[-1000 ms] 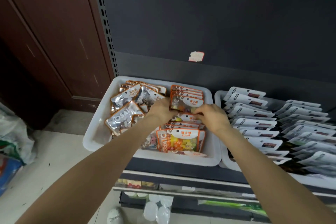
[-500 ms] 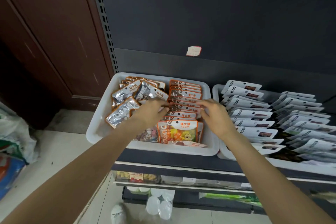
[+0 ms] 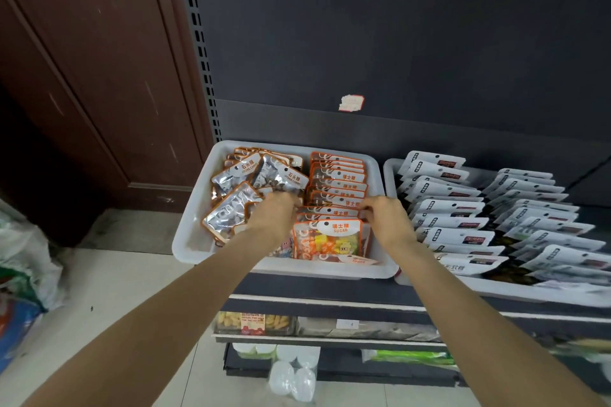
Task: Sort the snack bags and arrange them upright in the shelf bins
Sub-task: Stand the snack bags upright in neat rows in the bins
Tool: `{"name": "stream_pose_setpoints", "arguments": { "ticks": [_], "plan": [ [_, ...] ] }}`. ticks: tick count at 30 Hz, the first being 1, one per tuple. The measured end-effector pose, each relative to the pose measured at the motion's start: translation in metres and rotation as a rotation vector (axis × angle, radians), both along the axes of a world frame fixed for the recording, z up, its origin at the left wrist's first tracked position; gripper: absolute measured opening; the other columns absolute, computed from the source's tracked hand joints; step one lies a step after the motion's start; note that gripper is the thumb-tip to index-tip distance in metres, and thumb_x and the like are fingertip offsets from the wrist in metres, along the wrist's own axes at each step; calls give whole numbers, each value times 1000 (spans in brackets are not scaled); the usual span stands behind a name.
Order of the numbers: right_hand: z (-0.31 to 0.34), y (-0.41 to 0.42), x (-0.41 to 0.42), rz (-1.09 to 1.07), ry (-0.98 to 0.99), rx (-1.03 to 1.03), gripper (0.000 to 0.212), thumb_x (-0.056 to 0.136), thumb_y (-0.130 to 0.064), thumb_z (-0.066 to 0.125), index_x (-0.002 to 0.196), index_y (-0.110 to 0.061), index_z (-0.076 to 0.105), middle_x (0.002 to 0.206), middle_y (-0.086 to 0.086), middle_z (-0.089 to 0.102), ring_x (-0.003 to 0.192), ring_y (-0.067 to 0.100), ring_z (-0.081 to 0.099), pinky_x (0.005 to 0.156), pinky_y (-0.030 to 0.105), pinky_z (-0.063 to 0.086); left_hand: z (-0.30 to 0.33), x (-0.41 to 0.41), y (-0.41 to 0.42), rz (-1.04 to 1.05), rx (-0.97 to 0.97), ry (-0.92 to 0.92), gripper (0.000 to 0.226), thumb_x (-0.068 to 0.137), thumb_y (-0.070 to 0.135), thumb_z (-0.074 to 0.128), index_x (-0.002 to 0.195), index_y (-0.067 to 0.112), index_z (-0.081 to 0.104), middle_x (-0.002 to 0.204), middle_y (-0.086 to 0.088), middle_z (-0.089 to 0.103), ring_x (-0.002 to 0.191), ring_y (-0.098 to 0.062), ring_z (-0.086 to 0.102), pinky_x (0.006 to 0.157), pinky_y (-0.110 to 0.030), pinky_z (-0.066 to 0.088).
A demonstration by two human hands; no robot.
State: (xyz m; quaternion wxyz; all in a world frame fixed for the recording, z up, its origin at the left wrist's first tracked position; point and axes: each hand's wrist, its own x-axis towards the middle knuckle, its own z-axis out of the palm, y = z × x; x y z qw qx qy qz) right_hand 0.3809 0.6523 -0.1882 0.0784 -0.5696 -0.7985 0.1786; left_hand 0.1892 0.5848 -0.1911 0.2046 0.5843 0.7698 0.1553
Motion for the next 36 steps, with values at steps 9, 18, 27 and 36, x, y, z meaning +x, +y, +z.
{"name": "stream_pose_setpoints", "arguments": {
  "ticks": [9,18,27,36],
  "plan": [
    [5,-7,3,24,101,44,29,97,-8,47,119,-13,66,119,9,65,108,26,62,95,38,50,4,9,-1,-65,-38,-374,35,98,7,46,130,15,58,131,-3,58,117,-20,56,96,-24,44],
    [17,-30,7,67,291,11,32,98,-21,49,127,-13,59,129,7,58,116,17,54,90,19,39,4,-22,-20,-127,2,-332,30,100,12,43,127,8,56,132,-6,57,123,-22,52,98,-26,40],
    [3,-35,17,51,-49,85,17,91,-13,59,100,-16,73,109,5,68,100,26,62,86,39,50,4,-13,-30,-329,109,-69,33,99,13,45,129,14,56,134,-6,51,124,-21,46,104,-30,35],
    [18,-40,24,30,185,26,24,97,-19,52,105,-7,71,108,9,69,90,17,61,72,19,38,7,9,-30,-353,121,-124,23,94,24,57,115,21,65,114,-1,66,101,-18,63,85,-36,54]
  ]
}}
